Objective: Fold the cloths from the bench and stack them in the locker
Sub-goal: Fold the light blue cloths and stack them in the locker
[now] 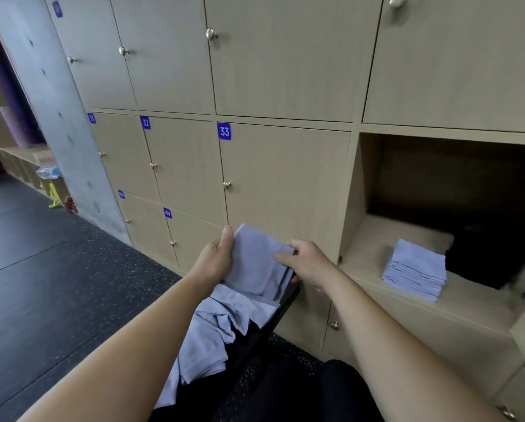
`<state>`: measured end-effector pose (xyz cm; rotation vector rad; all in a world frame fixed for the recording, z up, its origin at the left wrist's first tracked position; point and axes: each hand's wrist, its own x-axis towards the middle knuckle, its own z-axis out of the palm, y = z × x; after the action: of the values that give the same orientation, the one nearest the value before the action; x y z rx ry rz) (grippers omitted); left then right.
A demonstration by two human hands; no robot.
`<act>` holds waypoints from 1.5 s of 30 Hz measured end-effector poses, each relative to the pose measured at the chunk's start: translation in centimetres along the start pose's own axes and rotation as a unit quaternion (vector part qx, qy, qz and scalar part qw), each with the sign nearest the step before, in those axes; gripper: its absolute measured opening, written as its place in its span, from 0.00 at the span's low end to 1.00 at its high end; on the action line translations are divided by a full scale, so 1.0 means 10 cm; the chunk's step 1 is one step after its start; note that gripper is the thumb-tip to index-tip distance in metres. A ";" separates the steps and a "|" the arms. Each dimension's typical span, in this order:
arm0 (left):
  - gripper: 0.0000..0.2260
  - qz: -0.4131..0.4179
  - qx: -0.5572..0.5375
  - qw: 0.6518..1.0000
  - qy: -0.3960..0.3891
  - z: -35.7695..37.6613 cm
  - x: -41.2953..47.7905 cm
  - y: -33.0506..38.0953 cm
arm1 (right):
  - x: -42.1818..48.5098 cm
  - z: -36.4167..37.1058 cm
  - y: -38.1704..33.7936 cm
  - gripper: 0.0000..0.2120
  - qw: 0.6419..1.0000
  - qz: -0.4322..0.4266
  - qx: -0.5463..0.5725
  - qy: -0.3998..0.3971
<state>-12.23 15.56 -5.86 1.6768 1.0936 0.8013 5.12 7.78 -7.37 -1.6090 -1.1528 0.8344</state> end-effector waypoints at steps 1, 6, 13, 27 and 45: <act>0.20 -0.008 0.009 1.000 -0.006 0.04 0.03 -0.01 | 0.00 -0.04 0.01 0.05 1.000 -0.003 0.004 0.005; 0.16 0.008 0.040 0.999 -0.004 0.29 0.03 -0.03 | -0.04 -0.16 0.11 0.08 0.998 -0.020 -0.016 0.050; 0.16 0.027 0.026 0.998 0.042 0.56 0.01 -0.01 | -0.11 -0.35 0.30 0.09 0.994 -0.040 -0.030 0.095; 0.25 -0.033 0.053 0.998 -0.020 0.85 0.10 -0.04 | -0.17 -0.69 0.39 0.10 0.990 0.030 0.005 0.140; 0.14 0.105 0.043 0.993 -0.010 1.77 -0.13 0.28 | -0.74 -1.28 0.63 0.12 0.969 0.200 0.061 0.135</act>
<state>3.57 7.63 -9.24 1.8914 0.9587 0.8781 16.14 -3.74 -9.30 -1.8148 -0.5812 0.8867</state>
